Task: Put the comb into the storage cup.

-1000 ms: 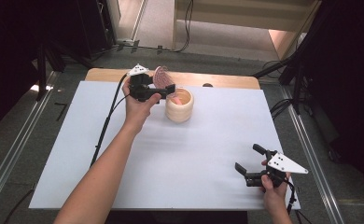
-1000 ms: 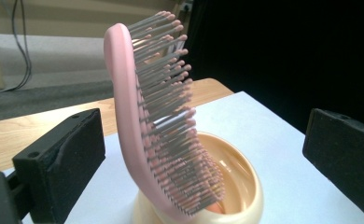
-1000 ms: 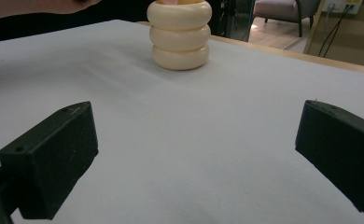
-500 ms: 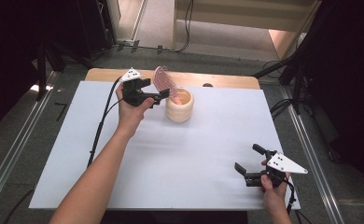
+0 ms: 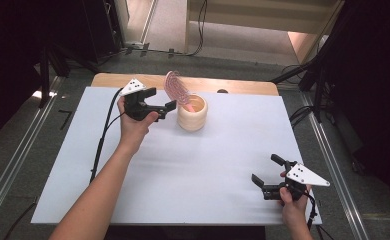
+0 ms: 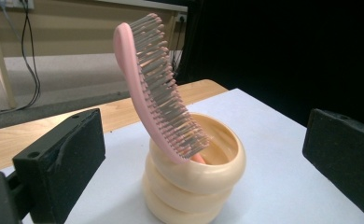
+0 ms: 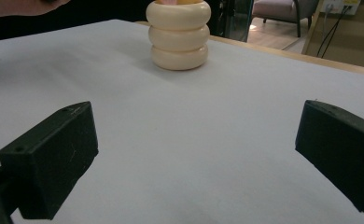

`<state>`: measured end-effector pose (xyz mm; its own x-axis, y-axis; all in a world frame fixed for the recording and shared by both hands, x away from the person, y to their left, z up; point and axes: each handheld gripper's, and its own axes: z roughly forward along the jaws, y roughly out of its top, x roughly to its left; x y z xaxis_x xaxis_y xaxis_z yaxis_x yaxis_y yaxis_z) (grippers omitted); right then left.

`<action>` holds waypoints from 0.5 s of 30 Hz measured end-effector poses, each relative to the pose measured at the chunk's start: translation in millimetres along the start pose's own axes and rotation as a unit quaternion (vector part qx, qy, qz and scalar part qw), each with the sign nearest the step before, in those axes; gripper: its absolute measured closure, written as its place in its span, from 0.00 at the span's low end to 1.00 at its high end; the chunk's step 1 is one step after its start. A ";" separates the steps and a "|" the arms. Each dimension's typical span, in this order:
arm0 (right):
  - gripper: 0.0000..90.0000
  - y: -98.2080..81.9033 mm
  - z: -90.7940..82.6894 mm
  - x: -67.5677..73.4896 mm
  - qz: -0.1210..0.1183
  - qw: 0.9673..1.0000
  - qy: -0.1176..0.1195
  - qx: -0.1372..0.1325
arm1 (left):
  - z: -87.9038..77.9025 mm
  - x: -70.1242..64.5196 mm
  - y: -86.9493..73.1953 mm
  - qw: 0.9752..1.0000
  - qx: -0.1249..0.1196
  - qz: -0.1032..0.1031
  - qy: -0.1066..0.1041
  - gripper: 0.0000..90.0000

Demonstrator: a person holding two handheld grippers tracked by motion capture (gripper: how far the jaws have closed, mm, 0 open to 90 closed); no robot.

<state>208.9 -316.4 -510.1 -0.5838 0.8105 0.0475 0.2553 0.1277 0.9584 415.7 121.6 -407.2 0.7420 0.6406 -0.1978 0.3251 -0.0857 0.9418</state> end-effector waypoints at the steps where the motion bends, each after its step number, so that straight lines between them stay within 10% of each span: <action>1: 0.00 0.1 0.1 0.3 0.000 1.000 0.000 0.001 | -1.7 -1.2 -0.9 1.000 0.002 0.004 0.000 0.00; 15: 0.00 0.5 0.4 0.4 -0.002 1.000 0.000 0.000 | -25.4 -11.2 -6.9 1.000 -0.009 0.017 -0.002 0.00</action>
<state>209.1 -315.8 -509.8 -0.5840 0.8106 0.0437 0.2530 0.1306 0.9586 390.3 134.4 -404.6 0.7549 0.6346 -0.1659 0.2887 -0.0943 0.9528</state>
